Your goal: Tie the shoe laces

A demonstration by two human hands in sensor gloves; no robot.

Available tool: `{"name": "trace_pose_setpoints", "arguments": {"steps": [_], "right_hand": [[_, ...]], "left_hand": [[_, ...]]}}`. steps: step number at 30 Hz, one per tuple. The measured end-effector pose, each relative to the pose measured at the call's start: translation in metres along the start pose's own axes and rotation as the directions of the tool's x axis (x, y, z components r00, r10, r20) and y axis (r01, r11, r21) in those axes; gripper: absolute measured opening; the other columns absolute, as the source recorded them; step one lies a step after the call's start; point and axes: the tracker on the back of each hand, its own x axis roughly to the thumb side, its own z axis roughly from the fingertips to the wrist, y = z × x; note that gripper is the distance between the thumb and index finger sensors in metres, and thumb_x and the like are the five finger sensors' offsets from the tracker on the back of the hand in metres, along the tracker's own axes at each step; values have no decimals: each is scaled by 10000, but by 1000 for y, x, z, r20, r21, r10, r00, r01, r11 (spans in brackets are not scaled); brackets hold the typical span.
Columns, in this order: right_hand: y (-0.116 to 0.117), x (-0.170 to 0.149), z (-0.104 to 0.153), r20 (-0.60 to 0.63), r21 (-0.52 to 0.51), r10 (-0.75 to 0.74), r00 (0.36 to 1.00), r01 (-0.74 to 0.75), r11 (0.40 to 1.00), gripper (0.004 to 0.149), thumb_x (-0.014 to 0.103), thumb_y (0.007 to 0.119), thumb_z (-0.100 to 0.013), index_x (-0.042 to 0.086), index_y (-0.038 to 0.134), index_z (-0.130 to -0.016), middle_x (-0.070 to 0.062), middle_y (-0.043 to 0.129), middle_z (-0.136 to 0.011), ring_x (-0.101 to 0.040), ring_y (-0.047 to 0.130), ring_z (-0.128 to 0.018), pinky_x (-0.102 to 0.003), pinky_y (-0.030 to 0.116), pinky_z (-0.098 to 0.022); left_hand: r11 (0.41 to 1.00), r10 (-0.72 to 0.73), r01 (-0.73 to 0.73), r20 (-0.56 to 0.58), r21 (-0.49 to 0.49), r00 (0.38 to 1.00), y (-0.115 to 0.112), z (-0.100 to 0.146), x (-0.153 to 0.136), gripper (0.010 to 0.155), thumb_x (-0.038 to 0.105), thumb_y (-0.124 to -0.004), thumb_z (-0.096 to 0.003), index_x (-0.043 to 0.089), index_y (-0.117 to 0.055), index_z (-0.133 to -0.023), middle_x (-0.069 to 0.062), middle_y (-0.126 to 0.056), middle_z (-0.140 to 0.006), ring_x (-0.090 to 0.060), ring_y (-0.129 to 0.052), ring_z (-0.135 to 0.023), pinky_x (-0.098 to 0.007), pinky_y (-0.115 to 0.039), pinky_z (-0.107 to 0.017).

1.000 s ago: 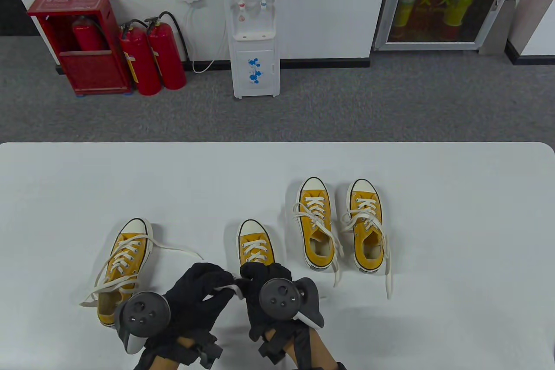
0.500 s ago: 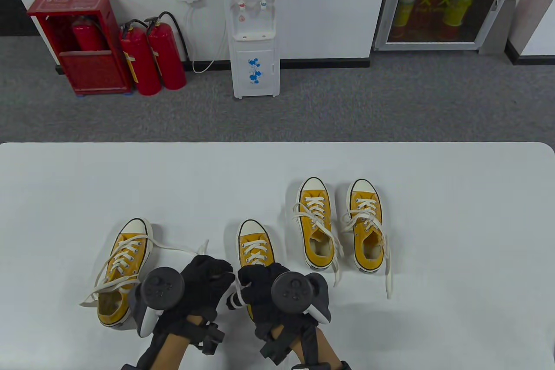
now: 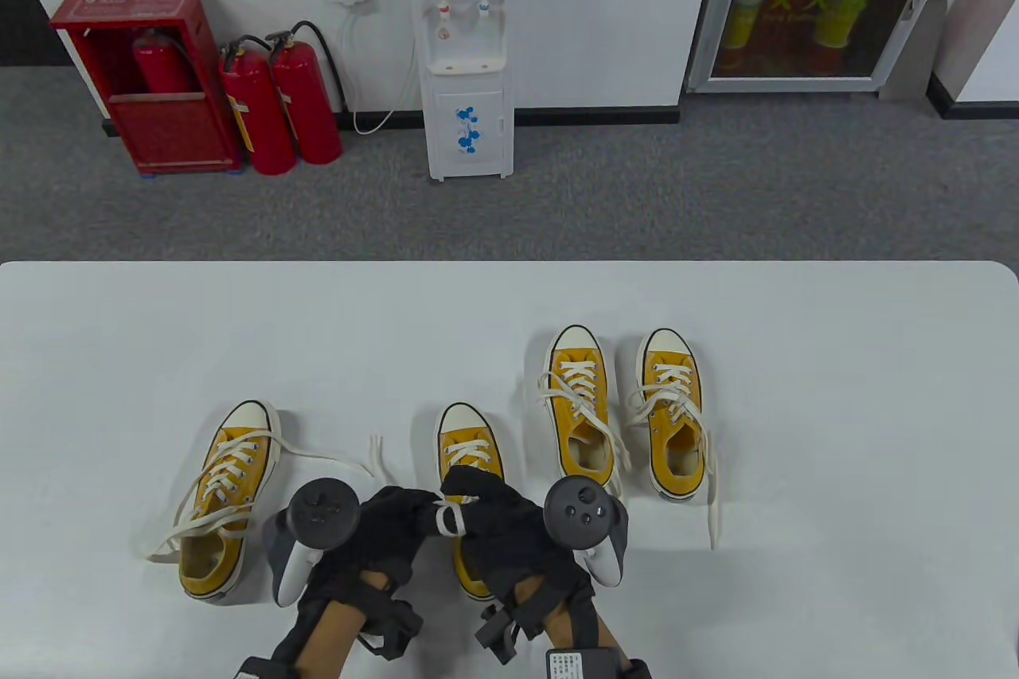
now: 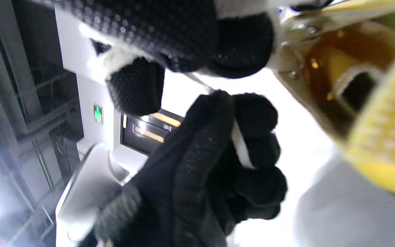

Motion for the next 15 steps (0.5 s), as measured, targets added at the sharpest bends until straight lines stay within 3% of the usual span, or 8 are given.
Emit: {"name": "trace_pose_setpoints", "arguments": {"steps": [4, 15], "right_hand": [[-4, -4, 0, -12, -25, -68, 998, 67, 997, 500, 116, 820, -393, 221, 865, -880, 23, 671, -1054, -225, 841, -644, -660, 445, -674], [-14, -2, 3, -24, -156, 2, 1000, -6, 988, 424, 156, 824, -422, 153, 889, -840, -52, 792, -928, -236, 859, -655, -636, 455, -698]], "left_hand": [[999, -38, 38, 7, 3, 999, -3, 2, 3, 441, 577, -787, -457, 382, -930, -826, -50, -942, -833, -280, -971, -565, -595, -718, -613], [992, -122, 122, 12, 20, 992, -5, 4, 1, 460, 576, -790, -452, 380, -924, -846, -57, -946, -832, -278, -976, -554, -593, -727, -603]]}}
